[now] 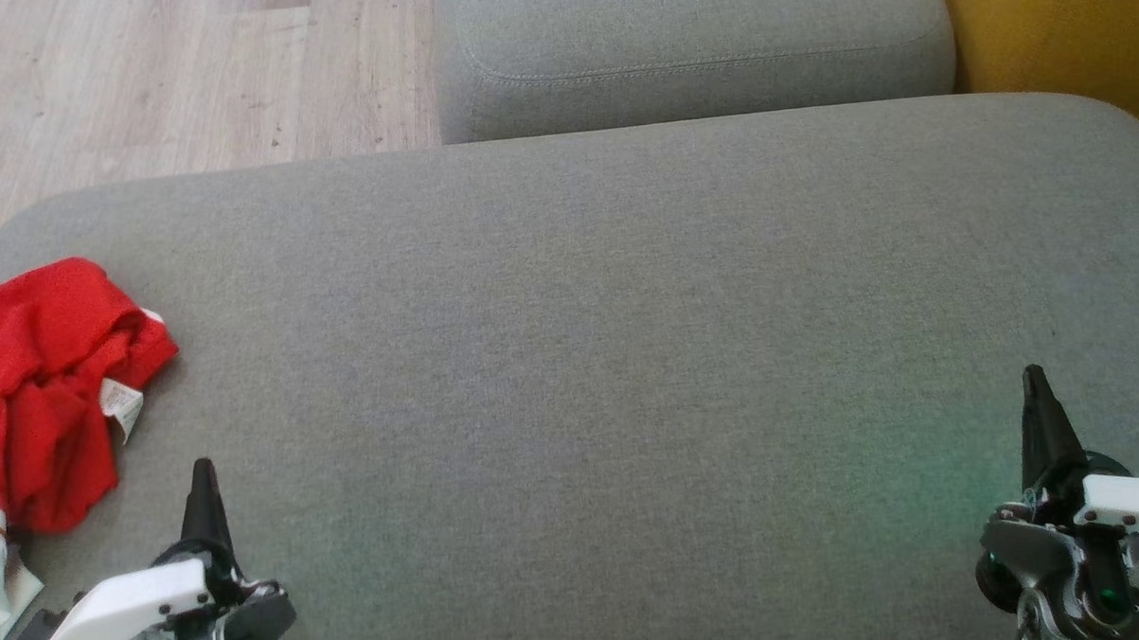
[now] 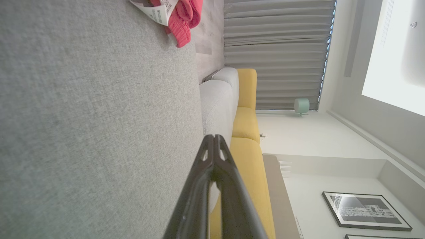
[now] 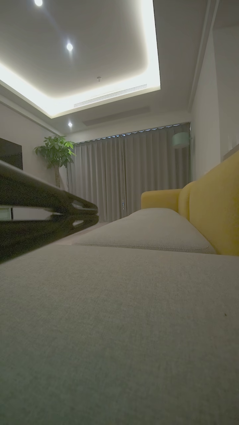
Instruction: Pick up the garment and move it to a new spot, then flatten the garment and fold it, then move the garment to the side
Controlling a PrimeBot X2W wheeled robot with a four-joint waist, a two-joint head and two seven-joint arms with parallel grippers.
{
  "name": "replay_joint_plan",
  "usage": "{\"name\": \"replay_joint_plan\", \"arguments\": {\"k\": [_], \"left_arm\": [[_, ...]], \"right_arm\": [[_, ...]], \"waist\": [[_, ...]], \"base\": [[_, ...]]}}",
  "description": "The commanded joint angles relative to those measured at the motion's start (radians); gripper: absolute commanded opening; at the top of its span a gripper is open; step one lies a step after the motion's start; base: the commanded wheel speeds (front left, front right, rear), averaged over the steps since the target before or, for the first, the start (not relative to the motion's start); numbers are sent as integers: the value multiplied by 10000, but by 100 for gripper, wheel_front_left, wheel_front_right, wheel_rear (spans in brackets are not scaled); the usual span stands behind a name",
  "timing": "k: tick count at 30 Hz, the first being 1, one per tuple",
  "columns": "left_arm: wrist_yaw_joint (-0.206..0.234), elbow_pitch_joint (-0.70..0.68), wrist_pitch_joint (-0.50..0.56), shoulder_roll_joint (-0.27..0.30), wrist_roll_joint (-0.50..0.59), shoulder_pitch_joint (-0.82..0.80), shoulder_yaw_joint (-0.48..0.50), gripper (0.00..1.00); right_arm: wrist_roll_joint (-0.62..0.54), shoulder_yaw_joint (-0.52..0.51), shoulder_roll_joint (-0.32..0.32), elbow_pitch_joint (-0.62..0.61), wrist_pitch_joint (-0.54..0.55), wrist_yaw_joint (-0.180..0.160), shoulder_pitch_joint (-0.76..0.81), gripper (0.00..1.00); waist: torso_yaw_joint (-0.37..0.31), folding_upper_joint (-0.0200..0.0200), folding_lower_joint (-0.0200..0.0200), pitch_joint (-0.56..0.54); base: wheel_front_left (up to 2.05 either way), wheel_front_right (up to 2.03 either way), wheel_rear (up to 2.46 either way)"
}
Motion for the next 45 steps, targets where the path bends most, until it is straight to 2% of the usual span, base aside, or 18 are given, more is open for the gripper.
{"name": "replay_joint_plan", "arguments": {"k": [1, 8, 9, 12, 24, 45], "left_arm": [[-65, -375, 29, 47, -56, -516, 395, 0], [-65, -375, 29, 47, -56, -516, 395, 0], [10, 33, -2, -4, 2, 5, -12, 100], [10, 451, -10, -19, 2, 209, -77, 100], [3, 487, -336, 33, 523, 31, -136, 100], [89, 700, -959, 189, 3765, -405, -436, 100]], "right_arm": [[-29, 208, -45, -382, 57, 35, -550, 0], [-29, 208, -45, -382, 57, 35, -550, 0], [2, 2, 4, 31, 0, 0, 7, 100], [2, 18, 40, 471, -2, 0, 219, 100], [-394, 323, -105, 354, -305, 3, 47, 100], [-3359, 809, -276, 846, -947, 9, -692, 100]], "waist": [[0, 0, 0, 0], [0, 0, 0, 0], [0, 0, 0, 0], [0, 0, 0, 1], [13, 0, 0, 35], [93, 0, 0, 141]], "base": [[0, 0, 0], [0, 0, 0], [0, 0, 0], [0, 0, 0], [0, 0, 0], [0, 0, 0]]}}
